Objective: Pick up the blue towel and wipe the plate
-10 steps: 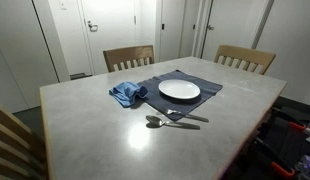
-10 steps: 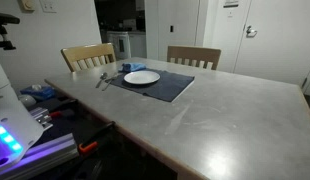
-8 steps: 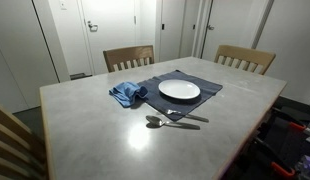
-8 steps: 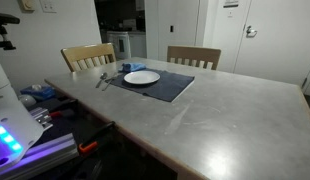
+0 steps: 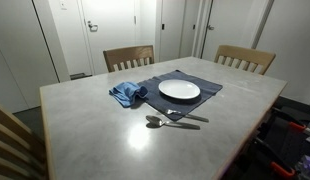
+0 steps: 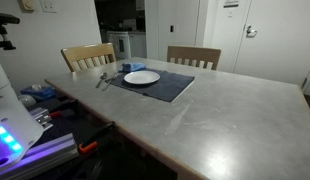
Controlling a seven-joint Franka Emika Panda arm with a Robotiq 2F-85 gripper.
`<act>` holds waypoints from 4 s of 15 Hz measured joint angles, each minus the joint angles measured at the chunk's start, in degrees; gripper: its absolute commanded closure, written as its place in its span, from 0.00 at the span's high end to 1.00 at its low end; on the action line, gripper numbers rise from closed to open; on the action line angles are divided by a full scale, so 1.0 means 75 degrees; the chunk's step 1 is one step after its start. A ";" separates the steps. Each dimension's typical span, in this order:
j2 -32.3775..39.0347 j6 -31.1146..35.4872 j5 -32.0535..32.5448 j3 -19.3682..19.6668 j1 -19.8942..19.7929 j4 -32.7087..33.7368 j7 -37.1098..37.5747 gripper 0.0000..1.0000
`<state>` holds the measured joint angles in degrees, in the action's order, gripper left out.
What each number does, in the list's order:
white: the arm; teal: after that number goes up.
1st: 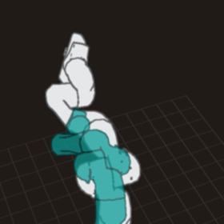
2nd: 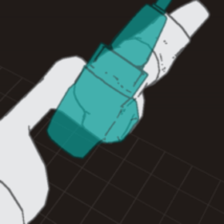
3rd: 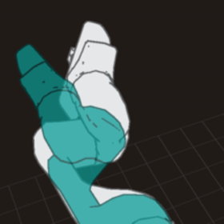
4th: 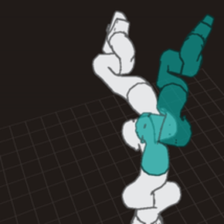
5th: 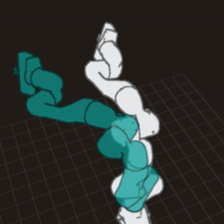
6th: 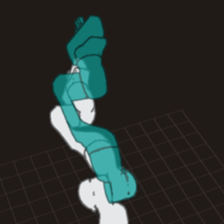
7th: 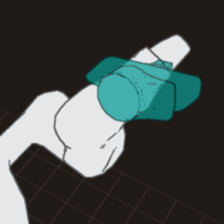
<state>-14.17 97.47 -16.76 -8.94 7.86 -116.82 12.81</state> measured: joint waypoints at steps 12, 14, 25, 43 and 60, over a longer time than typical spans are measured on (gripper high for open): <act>0.1918 0.0566 0.0189 -0.0205 0.0123 0.1390 0.0039 1.00; 0.2025 0.1235 0.0355 -0.0213 0.0212 0.1218 0.0105 1.00; 0.3526 0.3623 0.1072 -0.0179 0.0429 0.1017 0.0888 1.00; 0.6113 0.7376 0.2021 0.0338 0.0962 0.1454 0.0689 1.00; 0.6820 0.7053 0.2026 0.0438 0.1167 0.1822 0.0681 1.00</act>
<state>36.98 150.37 -1.56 -5.66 16.61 -103.15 17.92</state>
